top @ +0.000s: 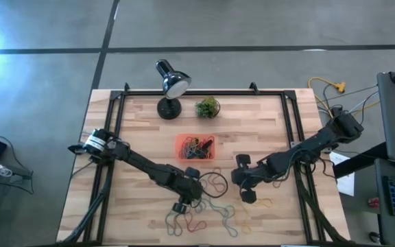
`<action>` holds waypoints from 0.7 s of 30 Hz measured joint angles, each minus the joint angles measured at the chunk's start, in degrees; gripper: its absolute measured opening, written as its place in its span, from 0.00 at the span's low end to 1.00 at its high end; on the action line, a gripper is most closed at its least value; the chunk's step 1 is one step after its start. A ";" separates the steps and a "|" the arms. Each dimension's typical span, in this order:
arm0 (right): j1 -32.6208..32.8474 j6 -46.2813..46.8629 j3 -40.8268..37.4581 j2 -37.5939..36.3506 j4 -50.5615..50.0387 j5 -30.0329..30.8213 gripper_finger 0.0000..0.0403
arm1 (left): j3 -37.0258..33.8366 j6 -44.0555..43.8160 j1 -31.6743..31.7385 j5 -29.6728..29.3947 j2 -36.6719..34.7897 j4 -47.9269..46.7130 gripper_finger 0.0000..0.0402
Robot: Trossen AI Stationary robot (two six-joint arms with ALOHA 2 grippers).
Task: Pick and place rubber bands into bin
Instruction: Put the blue rubberband into the orange bin
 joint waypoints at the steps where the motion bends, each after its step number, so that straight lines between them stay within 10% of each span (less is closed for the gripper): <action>1: 0.00 0.00 0.00 0.00 0.00 0.00 0.14 | -0.06 0.01 0.00 0.00 0.00 0.25 0.31; 21: 0.01 -0.02 -0.11 0.00 0.10 0.00 0.14 | -1.07 -0.22 0.01 1.15 1.86 3.10 0.11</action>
